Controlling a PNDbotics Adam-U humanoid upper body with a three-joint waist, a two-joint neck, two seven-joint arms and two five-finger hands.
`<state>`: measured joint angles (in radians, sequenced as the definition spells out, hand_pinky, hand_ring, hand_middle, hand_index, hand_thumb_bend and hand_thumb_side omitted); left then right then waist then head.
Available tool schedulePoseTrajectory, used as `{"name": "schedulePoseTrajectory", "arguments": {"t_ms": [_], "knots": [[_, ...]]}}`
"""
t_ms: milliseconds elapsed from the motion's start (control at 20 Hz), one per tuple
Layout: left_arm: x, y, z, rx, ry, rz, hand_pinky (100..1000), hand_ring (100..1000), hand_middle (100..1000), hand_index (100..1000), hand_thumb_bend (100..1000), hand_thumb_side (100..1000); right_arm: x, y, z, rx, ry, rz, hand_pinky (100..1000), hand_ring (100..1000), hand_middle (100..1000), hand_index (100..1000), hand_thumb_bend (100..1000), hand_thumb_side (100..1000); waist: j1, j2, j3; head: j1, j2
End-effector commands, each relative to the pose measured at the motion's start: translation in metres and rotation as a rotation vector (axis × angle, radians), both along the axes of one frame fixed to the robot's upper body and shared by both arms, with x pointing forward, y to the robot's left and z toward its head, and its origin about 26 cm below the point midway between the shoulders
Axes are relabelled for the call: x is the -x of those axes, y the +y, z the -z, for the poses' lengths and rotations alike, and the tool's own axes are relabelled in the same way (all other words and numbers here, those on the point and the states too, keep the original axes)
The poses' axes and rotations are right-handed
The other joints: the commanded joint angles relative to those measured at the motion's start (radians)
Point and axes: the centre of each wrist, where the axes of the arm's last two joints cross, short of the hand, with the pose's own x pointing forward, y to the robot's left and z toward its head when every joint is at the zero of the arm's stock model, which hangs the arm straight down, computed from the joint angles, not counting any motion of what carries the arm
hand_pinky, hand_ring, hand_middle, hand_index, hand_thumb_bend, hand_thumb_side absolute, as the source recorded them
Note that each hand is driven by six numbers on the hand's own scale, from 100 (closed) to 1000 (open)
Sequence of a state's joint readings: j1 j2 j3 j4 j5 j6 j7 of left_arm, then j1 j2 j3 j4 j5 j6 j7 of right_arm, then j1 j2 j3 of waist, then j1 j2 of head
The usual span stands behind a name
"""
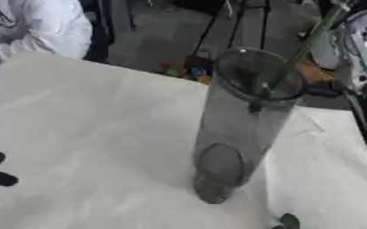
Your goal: Arrange flowers into the vase.
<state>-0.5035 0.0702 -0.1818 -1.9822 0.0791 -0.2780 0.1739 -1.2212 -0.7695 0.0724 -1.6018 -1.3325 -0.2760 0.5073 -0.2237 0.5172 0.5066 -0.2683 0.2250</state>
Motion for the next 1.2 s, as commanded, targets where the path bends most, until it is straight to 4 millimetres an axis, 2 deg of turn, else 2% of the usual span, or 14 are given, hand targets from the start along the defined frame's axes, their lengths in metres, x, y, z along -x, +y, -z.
{"name": "schedulePoseTrajectory", "arguments": {"t_ms": [50,200,250,450,850,1200], "knots": [[0.004,-0.003,-0.006,0.0,-0.029,0.012,539,666,711,929,328,1000,0.005,-0.005,-0.006,-0.001,-0.018,0.044,361,490,208,100,100,747,0.01,-0.02,0.0,-0.002,-0.017],[0.004,-0.003,-0.007,0.0,-0.029,0.015,539,666,711,929,327,1000,0.002,-0.005,-0.005,-0.009,0.006,0.058,368,498,217,100,100,754,0.009,-0.02,0.001,-0.003,-0.02],[0.004,-0.003,-0.007,0.0,-0.029,0.015,540,665,711,930,324,1000,0.001,-0.006,-0.004,-0.01,0.013,0.064,392,518,234,100,100,788,0.009,-0.019,0.001,-0.003,-0.021],[0.004,-0.003,-0.007,0.0,-0.03,0.016,540,662,710,931,324,1000,-0.001,-0.006,-0.001,-0.004,0.03,0.09,430,545,258,100,100,810,0.007,-0.017,0.0,-0.001,-0.022],[0.004,-0.004,-0.007,0.002,-0.03,0.017,540,658,711,933,325,1000,-0.005,-0.007,0.004,0.012,0.055,0.145,461,569,281,183,100,844,0.005,-0.016,-0.002,0.003,-0.02],[0.004,-0.004,-0.008,0.003,-0.03,0.019,541,655,711,934,325,1000,-0.008,-0.007,0.009,0.035,0.048,0.195,535,609,302,254,100,858,0.004,-0.016,-0.006,0.004,-0.022]]}}
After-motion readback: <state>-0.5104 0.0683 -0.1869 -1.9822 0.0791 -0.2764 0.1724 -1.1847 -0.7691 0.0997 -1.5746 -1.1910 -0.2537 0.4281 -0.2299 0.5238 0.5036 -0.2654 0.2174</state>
